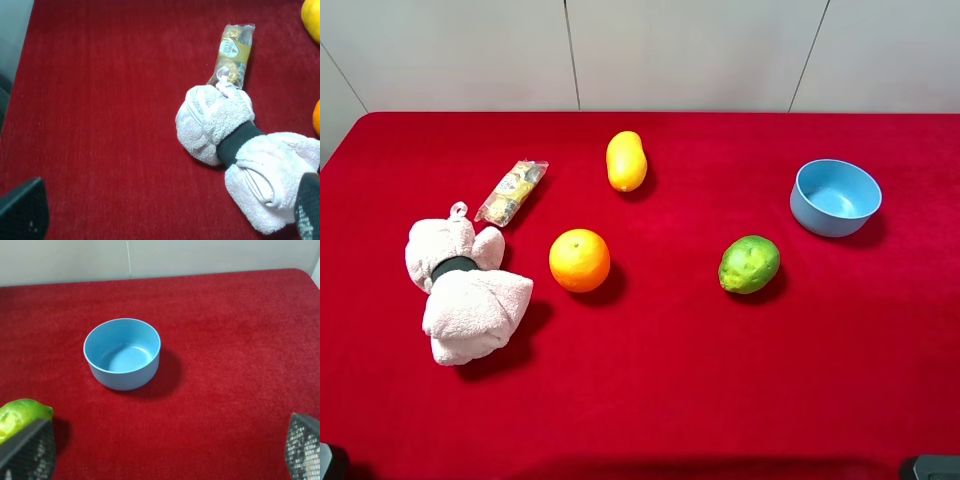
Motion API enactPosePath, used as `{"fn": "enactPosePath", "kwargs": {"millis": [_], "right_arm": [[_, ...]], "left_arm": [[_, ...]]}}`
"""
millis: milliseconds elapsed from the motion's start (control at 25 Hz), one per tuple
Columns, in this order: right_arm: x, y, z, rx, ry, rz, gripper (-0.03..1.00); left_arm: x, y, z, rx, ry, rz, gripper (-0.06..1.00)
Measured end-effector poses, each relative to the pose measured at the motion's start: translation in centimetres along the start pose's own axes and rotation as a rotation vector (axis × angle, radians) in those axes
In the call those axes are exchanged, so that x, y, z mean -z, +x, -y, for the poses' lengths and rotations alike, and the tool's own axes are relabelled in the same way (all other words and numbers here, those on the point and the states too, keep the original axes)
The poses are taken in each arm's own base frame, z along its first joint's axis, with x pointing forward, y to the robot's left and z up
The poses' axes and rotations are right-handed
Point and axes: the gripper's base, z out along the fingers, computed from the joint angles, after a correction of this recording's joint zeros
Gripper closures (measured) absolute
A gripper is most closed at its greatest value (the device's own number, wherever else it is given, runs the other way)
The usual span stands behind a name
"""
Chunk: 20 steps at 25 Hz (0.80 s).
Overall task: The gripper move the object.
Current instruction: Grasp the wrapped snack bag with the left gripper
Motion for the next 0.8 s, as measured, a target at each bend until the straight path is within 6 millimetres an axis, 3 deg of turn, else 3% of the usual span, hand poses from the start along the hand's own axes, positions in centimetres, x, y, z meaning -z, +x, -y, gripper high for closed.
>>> {"fn": "enactPosePath", "kwargs": {"millis": [800], "right_arm": [[0.00,0.00,0.00,0.000,0.000,0.000,0.27]], "left_arm": [[0.56,-0.39,-0.01,0.028,0.000,0.023,-0.03]]}}
